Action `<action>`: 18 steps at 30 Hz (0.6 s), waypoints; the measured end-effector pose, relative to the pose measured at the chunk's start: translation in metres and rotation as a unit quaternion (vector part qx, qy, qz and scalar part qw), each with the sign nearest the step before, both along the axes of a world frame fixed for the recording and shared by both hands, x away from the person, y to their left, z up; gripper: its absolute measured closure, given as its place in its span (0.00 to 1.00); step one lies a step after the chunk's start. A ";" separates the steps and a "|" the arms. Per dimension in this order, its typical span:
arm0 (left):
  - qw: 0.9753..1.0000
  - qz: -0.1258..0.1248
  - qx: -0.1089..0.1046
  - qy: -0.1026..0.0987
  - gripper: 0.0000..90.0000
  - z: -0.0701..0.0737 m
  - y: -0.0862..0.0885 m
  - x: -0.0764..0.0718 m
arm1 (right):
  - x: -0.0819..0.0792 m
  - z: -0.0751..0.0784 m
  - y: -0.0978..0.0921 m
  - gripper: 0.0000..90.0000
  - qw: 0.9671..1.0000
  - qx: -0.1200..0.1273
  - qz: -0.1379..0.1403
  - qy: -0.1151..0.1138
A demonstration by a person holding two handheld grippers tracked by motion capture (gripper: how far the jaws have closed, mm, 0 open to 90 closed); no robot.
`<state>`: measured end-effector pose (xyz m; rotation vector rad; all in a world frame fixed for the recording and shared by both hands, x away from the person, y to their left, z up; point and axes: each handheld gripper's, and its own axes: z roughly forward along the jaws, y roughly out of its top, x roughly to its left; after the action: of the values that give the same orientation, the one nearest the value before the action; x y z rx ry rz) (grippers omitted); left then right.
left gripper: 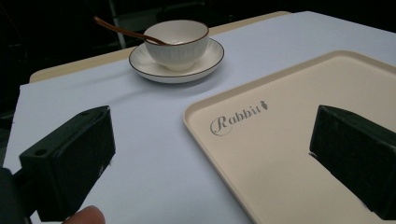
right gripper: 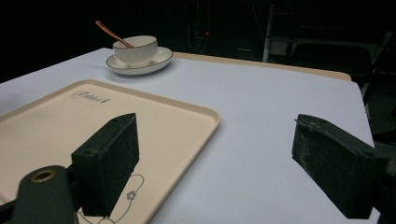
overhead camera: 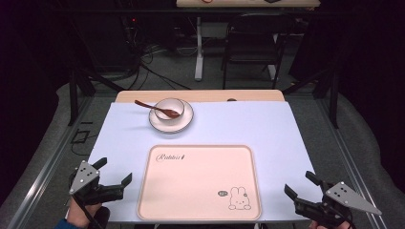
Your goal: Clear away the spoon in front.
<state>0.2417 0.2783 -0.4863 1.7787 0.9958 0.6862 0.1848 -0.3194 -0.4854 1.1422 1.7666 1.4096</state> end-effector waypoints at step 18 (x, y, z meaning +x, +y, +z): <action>1.000 0.011 0.000 0.000 0.00 0.000 -0.001 0.000 | 0.001 0.000 0.001 0.16 1.000 0.000 0.000 0.002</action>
<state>0.2413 0.2776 -0.4864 1.7704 1.0161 0.7009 0.1858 -0.3188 -0.4853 1.1451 1.7688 1.4080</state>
